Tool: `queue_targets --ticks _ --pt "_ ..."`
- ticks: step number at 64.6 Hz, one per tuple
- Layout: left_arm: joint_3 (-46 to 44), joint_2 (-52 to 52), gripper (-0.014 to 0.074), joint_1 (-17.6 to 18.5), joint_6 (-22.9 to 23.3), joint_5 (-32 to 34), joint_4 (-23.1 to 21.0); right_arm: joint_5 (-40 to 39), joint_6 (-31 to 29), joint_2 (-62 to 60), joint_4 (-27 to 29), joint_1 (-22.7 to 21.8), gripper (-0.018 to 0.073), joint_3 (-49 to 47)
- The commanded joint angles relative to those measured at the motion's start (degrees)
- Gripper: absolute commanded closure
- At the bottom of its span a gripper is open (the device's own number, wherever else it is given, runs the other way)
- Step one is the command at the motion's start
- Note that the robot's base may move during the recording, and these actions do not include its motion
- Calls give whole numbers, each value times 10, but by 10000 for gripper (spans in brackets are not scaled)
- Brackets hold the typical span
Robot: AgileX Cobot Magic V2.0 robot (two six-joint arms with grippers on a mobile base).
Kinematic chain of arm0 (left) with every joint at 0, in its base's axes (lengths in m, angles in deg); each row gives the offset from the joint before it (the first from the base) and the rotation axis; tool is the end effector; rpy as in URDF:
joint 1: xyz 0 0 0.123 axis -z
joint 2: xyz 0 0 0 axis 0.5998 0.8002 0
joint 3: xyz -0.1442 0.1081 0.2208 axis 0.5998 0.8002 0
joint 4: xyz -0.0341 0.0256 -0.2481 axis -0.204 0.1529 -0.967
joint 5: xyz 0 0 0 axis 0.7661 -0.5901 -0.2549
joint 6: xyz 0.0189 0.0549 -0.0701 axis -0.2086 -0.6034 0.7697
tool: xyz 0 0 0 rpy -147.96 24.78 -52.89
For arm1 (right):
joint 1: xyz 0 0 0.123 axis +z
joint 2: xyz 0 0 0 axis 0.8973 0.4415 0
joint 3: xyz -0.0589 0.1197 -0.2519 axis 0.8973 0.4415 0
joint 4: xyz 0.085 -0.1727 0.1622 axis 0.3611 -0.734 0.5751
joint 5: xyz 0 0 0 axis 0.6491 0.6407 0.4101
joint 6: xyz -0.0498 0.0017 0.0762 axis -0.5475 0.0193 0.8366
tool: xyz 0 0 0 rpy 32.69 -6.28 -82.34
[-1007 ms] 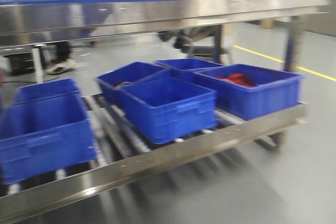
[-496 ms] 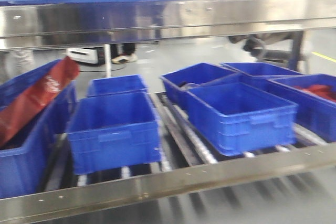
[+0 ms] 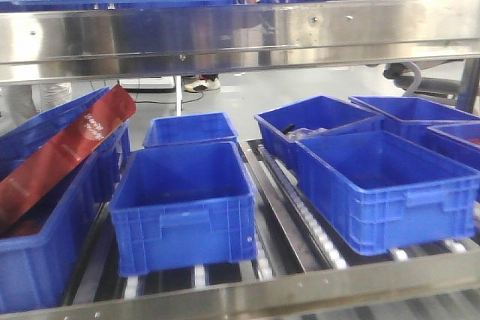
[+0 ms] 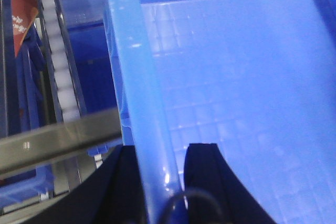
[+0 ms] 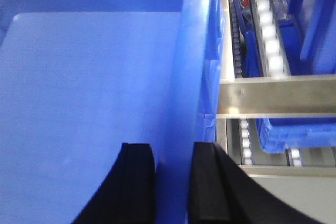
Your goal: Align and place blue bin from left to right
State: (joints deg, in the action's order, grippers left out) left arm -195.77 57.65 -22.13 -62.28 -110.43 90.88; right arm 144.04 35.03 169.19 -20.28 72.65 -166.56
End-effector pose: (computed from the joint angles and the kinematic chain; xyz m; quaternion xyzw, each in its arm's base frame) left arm 0.3464 -0.0884 0.4915 0.0336 0.9042 -0.0784 0.4184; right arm 0.3489 0.0691 0.4946 -0.0389 0.8916 0.1378 0.4296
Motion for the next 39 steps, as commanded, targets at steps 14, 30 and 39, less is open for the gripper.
queue_targets --ticks 14,30,39 --pt "-10 -16 708 -2 -6 39 3 -47 -12 -16 -5 -1 631 -7" --pt "-10 -16 708 -2 -6 39 3 -47 -12 -16 -5 -1 631 -7" --pt "-10 -16 708 -2 -6 39 3 -47 -12 -16 -5 -1 631 -7"
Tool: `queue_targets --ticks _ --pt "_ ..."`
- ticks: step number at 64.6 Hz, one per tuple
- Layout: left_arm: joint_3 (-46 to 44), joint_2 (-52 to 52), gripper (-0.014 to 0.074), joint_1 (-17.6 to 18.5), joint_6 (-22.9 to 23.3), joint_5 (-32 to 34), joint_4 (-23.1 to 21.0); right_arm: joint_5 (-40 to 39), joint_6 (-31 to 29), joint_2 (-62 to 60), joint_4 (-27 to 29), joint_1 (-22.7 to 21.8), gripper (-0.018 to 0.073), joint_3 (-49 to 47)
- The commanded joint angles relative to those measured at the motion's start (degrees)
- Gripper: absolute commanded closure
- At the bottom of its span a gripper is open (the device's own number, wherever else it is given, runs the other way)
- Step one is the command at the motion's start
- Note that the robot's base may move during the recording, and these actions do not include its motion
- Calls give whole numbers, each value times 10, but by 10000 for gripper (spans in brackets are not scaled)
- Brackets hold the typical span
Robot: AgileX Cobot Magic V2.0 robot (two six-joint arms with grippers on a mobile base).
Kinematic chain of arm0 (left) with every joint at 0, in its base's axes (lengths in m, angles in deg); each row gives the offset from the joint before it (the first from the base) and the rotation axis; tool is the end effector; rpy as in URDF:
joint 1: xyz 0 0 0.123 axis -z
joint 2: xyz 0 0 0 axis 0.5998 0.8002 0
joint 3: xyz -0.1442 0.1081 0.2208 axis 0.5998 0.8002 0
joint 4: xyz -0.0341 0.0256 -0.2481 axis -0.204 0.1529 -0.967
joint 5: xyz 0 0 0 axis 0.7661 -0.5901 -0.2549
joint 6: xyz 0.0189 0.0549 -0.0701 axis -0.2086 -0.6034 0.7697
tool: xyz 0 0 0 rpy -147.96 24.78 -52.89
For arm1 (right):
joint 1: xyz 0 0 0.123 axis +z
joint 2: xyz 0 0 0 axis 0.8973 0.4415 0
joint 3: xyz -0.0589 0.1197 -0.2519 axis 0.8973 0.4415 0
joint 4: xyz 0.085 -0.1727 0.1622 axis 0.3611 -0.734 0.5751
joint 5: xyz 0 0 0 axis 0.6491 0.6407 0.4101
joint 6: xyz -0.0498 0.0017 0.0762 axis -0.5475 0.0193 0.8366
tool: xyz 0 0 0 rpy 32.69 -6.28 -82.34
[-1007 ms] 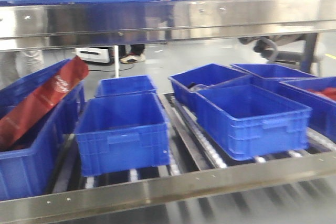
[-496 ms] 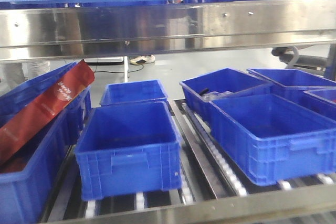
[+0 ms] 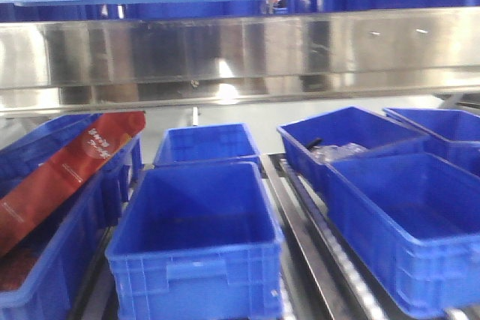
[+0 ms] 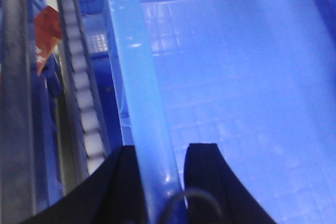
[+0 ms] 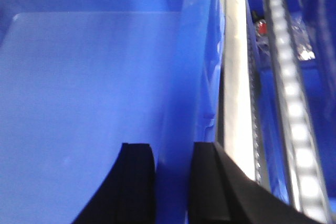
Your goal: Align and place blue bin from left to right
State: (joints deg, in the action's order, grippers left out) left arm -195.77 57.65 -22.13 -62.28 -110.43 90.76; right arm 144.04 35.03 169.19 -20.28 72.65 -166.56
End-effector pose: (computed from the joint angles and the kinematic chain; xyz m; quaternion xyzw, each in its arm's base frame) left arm 0.3464 -0.0886 0.4915 0.0337 0.9043 -0.0794 0.4182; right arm 0.3489 0.0691 0.4946 -0.0389 0.8916 0.1378 0.4296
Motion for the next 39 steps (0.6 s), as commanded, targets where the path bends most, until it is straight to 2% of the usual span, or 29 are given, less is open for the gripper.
queue_targets --ticks 1,39 --pt "-10 -16 708 -2 -6 39 4 -47 -12 -16 -5 -1 631 -7" --pt "-10 -16 708 -2 -6 39 4 -47 -12 -16 -5 -1 631 -7"
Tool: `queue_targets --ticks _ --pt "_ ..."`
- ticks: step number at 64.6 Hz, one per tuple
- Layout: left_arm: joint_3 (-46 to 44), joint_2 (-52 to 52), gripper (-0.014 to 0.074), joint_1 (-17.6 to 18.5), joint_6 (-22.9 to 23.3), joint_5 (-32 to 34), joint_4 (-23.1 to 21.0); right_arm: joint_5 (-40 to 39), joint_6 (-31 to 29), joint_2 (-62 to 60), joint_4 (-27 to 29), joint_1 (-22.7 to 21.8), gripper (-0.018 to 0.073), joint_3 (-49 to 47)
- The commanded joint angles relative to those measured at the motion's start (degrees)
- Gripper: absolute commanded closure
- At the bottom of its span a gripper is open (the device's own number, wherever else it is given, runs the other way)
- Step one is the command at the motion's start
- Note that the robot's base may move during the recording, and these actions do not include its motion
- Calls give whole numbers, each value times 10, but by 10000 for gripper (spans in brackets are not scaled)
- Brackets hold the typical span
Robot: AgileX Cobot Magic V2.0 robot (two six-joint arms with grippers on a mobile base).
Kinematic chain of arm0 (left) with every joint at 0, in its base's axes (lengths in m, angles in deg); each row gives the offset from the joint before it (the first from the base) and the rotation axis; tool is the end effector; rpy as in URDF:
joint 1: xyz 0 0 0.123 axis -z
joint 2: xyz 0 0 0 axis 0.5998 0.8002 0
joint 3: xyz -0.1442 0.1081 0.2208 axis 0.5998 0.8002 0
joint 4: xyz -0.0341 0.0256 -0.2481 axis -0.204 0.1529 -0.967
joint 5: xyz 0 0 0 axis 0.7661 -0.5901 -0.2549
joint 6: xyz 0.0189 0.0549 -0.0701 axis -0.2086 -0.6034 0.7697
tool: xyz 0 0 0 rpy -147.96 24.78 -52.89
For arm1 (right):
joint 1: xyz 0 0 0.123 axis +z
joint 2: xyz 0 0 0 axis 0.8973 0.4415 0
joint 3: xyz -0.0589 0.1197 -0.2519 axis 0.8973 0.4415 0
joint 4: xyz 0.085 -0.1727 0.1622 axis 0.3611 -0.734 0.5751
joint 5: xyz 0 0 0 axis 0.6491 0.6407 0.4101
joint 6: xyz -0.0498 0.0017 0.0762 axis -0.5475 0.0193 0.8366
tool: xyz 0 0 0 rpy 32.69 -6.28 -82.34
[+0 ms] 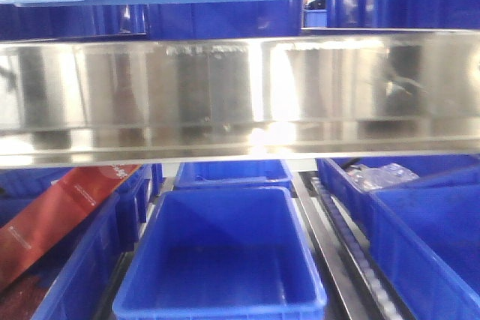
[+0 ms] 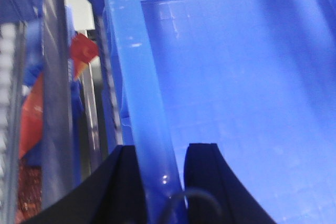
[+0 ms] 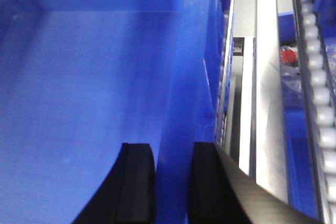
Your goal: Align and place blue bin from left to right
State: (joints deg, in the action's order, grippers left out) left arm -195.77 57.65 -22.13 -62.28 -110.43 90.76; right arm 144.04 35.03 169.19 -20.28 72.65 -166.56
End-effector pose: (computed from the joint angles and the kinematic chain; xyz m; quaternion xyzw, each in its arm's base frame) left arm 0.3464 -0.0886 0.4915 0.0337 0.9043 -0.0794 0.4182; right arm 0.3489 0.0691 0.4946 -0.0389 0.8916 0.1378 0.4296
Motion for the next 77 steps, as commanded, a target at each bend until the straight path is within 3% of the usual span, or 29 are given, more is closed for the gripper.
queue_targets --ticks 1,77 --pt "-10 -16 708 -2 -6 39 4 -47 -12 -16 -5 -1 631 -7" --pt "-10 -16 708 -2 -6 39 4 -47 -12 -16 -5 -1 631 -7"
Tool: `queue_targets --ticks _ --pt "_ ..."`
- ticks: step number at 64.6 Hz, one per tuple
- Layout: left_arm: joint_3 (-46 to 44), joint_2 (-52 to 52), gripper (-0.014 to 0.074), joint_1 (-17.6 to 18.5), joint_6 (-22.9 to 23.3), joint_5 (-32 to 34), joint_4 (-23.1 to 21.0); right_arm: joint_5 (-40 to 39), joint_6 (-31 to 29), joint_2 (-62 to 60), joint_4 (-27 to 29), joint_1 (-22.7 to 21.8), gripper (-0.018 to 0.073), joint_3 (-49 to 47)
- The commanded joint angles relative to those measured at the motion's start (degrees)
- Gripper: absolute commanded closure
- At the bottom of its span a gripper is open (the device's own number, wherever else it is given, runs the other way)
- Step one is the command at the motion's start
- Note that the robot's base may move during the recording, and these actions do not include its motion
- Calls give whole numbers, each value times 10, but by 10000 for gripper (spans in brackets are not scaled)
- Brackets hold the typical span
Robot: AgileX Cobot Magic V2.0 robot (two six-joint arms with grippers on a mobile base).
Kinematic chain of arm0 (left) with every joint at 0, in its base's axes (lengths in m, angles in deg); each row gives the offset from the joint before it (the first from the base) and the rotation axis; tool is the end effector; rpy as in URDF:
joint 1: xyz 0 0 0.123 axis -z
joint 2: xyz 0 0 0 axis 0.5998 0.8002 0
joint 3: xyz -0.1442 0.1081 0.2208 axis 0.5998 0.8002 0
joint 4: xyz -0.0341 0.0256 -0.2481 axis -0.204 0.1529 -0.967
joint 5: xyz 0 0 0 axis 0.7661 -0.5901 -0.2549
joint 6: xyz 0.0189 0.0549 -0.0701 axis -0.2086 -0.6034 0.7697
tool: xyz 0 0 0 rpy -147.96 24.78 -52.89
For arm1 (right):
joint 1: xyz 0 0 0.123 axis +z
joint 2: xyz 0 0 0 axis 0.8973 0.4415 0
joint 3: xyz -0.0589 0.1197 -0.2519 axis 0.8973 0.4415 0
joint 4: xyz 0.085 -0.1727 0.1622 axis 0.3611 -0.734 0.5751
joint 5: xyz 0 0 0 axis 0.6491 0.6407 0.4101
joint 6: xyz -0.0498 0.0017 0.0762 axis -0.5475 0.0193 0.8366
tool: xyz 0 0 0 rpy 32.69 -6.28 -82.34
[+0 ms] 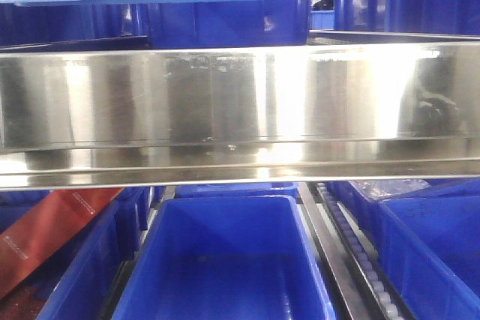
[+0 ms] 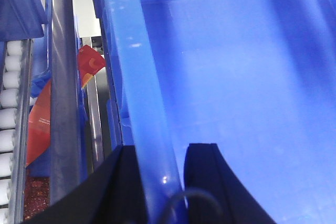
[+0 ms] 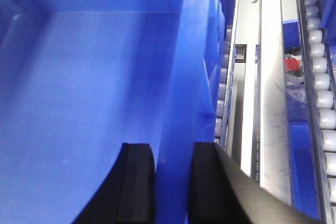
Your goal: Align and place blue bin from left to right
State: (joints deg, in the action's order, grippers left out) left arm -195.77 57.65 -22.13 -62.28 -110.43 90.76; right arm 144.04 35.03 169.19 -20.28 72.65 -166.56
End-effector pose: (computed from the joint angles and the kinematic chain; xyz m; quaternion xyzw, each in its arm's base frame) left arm 0.3464 -0.0886 0.4915 0.0337 0.9043 -0.0794 0.4182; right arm 0.3489 0.0691 0.4946 -0.0389 0.8916 0.1378 0.4296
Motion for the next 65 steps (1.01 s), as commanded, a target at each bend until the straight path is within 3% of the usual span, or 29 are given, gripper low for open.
queue_targets --ticks 1,32,52,65 --pt "-10 -16 708 -2 -6 39 4 -47 -12 -16 -5 -1 631 -7" --pt "-10 -14 708 -2 -6 42 4 -46 -12 -16 -6 -1 631 -7" --pt "-10 45 708 -2 -6 45 5 -66 -12 35 -16 -1 629 -7" --pt "-10 77 708 -2 -6 57 34 -73 -14 76 -19 -3 629 -7"
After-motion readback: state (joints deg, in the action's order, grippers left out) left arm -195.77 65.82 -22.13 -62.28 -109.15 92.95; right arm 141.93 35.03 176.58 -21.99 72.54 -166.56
